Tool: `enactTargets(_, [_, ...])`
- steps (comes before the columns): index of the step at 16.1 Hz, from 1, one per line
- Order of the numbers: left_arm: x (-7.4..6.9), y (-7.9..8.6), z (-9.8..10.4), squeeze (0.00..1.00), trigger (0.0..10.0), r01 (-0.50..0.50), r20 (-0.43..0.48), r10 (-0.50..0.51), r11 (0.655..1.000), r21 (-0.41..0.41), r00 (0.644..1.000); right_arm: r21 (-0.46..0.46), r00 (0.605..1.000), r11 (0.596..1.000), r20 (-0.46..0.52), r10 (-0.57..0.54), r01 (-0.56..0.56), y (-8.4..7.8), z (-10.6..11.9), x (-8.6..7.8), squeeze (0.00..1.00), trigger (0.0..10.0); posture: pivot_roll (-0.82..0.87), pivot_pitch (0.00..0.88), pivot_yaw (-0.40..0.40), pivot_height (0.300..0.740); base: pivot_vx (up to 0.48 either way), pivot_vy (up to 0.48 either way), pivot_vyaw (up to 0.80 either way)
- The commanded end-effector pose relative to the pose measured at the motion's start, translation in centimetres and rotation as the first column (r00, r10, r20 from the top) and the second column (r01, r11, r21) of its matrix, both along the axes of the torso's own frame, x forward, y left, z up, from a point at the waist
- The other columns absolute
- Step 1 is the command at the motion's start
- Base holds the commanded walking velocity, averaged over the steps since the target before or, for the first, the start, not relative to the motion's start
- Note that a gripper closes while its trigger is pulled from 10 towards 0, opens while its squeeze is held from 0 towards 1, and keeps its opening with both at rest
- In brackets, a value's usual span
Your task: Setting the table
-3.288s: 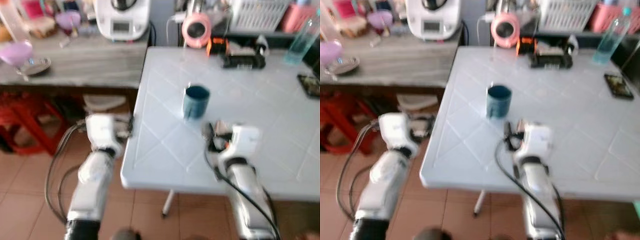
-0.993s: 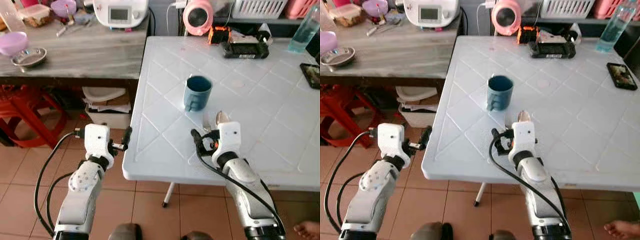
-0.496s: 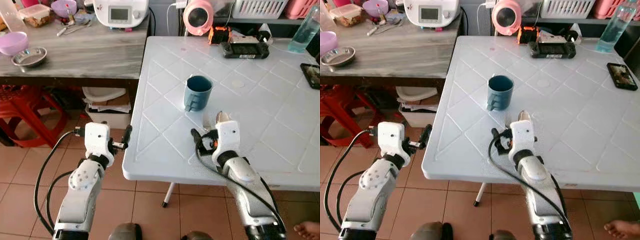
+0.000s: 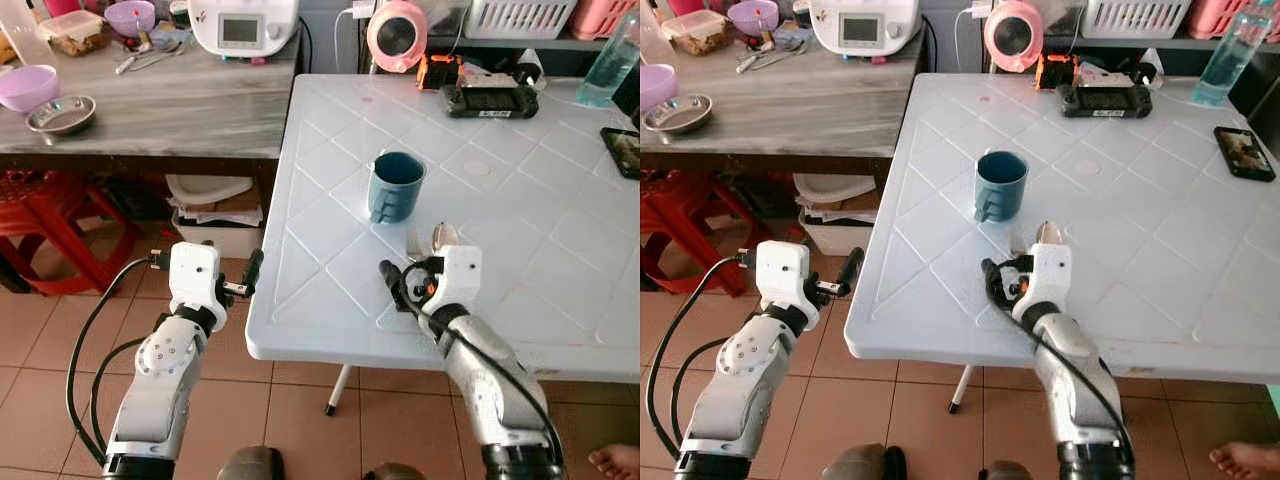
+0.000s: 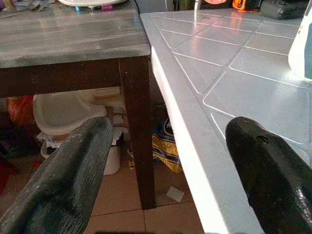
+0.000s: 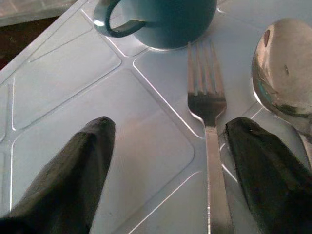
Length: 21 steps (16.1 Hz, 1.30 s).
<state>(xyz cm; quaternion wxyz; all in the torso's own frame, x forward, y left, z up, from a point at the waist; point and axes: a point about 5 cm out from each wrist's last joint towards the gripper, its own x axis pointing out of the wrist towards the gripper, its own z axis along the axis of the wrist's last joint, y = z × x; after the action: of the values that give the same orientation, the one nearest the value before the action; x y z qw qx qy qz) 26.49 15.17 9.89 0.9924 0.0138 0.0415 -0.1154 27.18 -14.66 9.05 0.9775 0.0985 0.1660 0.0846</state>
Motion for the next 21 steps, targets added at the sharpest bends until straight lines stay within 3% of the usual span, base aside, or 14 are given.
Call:
enactTargets(1, [0.1, 0.2, -0.1, 0.00, 10.0, 0.001, -0.014, -0.001, 1.000, 0.016, 1.000, 0.014, 0.993, 1.000, -0.114, 0.003, -0.002, -0.3, -1.5, -0.5, 0.00, 0.0, -0.01, 0.048, 0.058, 0.740, 0.000, 0.000, 0.00])
enactTargets(10, [0.0, 0.2, -0.4, 0.00, 10.0, 0.024, -0.050, -0.022, 0.999, 0.049, 0.998, 0.076, 0.930, 0.993, -0.350, 0.113, -0.092, -1.1, -3.2, -1.7, 0.00, 0.0, -0.01, 0.056, 0.056, 0.740, 0.000, 0.000, 0.00])
enactTargets(14, [-0.1, 0.1, -0.8, 0.00, 10.0, 0.039, -0.081, -0.034, 0.997, 0.060, 0.996, 0.104, 0.908, 0.990, -0.399, 0.129, -0.096, -1.5, -3.6, -2.1, 0.00, 0.0, -0.01, 0.083, 0.054, 0.740, 0.000, 0.000, 0.00])
enactTargets(17, [0.0, 0.1, -0.9, 0.00, 10.0, 0.043, -0.095, -0.037, 0.997, 0.065, 0.995, 0.183, 0.878, 0.976, -0.441, 0.186, -0.115, -1.5, -4.4, -2.8, 0.00, 0.0, -0.01, 0.075, 0.055, 0.740, 0.000, 0.000, 0.00])
enactTargets(21, [-0.2, 0.0, -1.1, 0.00, 10.0, 0.047, -0.110, -0.039, 0.996, 0.070, 0.993, 0.251, 0.859, 0.966, -0.477, 0.183, -0.067, -1.5, -5.2, -3.4, 0.00, 0.0, 0.00, 0.069, 0.052, 0.740, 0.000, 0.000, 0.00])
